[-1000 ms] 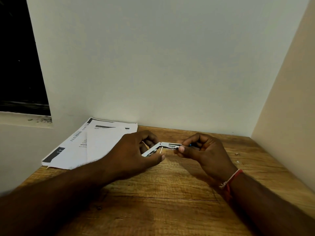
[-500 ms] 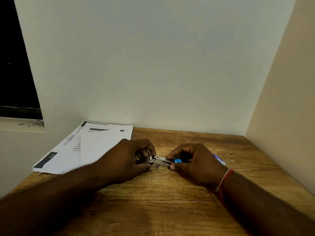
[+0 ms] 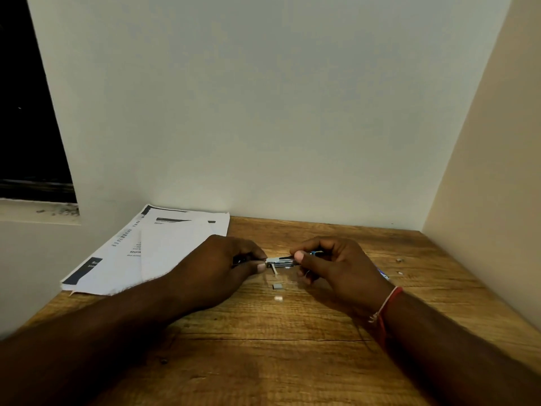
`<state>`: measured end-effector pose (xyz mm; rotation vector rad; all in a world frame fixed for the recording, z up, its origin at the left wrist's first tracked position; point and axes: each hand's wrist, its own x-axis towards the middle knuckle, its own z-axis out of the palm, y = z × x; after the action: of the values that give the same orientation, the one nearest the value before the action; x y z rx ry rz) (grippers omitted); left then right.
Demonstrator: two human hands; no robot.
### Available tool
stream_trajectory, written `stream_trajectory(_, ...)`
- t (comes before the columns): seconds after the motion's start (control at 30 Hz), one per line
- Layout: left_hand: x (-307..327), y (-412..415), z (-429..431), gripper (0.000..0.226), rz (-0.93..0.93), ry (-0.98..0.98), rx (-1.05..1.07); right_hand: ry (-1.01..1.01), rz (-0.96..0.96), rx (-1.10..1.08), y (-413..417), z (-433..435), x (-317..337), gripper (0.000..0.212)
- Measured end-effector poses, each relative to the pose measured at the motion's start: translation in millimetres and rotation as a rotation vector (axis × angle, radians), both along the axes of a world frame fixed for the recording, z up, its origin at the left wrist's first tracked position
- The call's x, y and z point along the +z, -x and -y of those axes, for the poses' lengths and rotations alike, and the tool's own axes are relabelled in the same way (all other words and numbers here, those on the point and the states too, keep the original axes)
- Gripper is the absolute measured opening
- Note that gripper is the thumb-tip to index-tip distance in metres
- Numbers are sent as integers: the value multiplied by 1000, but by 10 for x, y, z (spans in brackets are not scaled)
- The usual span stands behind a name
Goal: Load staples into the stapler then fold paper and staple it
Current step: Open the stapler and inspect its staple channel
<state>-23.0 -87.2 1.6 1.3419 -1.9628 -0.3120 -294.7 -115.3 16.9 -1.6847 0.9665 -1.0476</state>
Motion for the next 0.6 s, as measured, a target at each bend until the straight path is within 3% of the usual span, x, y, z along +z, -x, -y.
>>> stream_trajectory(0.1,-12,5,17,13,-8,20,14,102,-89,-40,26,6,5,10)
stream_trajectory(0.27,-46,14,47,20,-18,-67,16,98,-131,-43,-9,48,-95,7)
stream_trajectory(0.43,-115,15,90,14,21,-90,40,162,-351,-110,-6,145,-216,8)
stream_trajectory(0.6,-105,19,115,11,22,-90,88,212,-432,-136,-13,167,-227,9)
